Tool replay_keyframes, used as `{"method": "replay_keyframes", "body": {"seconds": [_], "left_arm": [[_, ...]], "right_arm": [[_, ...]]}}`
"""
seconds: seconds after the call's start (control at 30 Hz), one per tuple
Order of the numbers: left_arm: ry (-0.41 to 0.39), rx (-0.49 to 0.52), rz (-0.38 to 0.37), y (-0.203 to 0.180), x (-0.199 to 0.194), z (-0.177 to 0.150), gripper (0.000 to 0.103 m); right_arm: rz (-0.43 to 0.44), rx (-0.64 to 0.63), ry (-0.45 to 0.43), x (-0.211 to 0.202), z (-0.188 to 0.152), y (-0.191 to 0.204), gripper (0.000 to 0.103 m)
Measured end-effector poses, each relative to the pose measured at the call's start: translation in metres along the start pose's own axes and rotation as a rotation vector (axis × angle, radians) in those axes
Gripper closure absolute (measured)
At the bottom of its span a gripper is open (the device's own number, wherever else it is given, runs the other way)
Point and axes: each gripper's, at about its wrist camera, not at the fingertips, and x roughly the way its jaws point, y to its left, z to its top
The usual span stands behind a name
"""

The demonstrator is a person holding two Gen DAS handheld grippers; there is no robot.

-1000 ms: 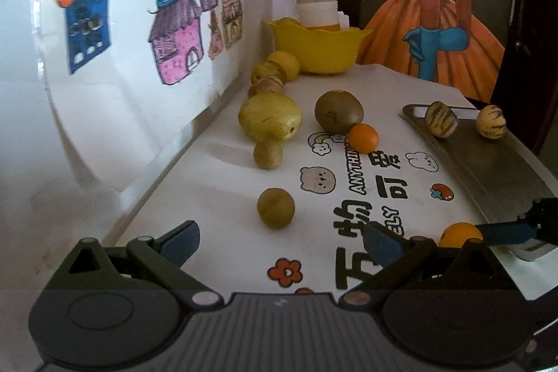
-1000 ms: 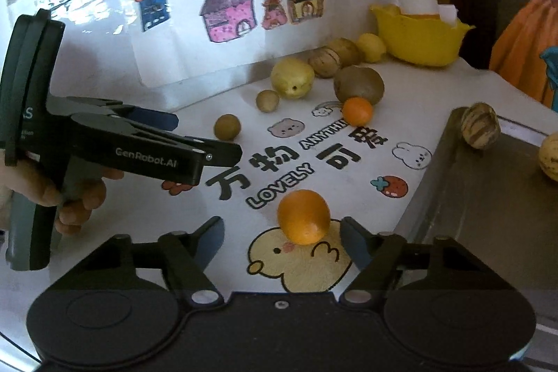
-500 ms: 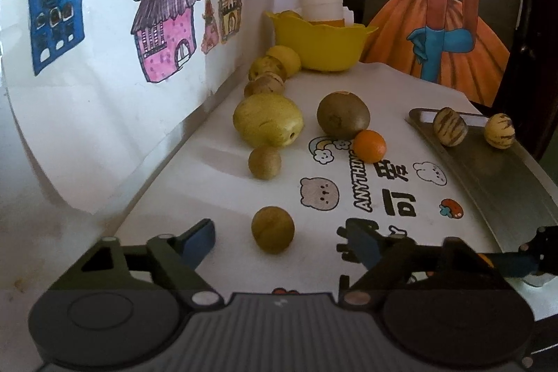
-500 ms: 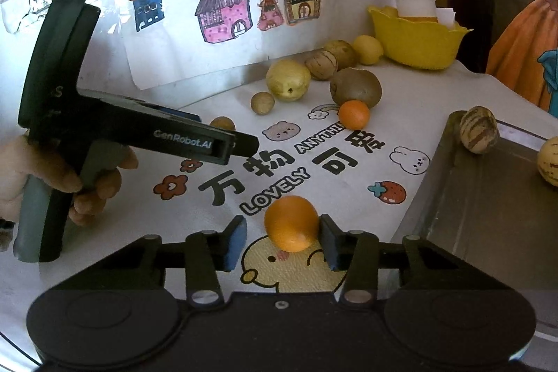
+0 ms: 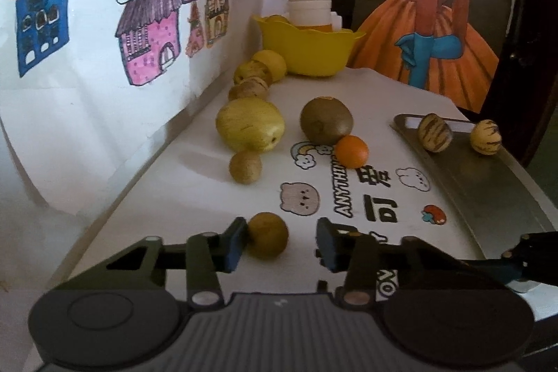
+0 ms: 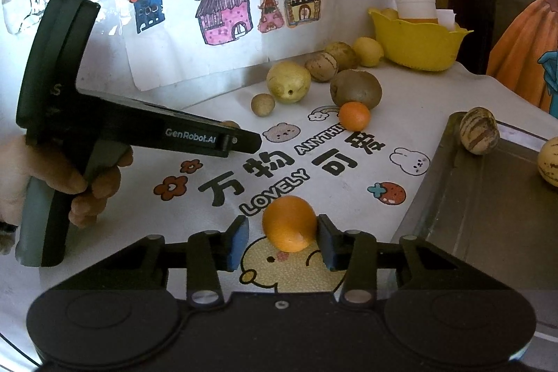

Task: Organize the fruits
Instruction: 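Grasp the orange with the right gripper while the left gripper grasps a small brown fruit, then carry the orange and brown fruit to the tray and open the right gripper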

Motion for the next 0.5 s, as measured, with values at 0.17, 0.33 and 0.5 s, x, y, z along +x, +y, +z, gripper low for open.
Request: {"method": "replay_keyframes", "body": {"seconds": [0.17,0.33,0.5], "left_arm": [[0.004,0.012,0.000,-0.005,-0.001,-0.001,0.071],[0.004,0.019,0.002,-0.010,-0.004,-0.004,0.075],[0.011,0.030,-0.013,-0.018,-0.009,-0.008,0.075]], "right_arm": [[-0.001,0.004,-0.004,0.000,0.000,-0.001,0.062],[0.004,0.013,-0.009,-0.001,-0.001,-0.003,0.066],[0.017,0.034,-0.014,-0.001,-0.001,-0.007,0.068]]}}
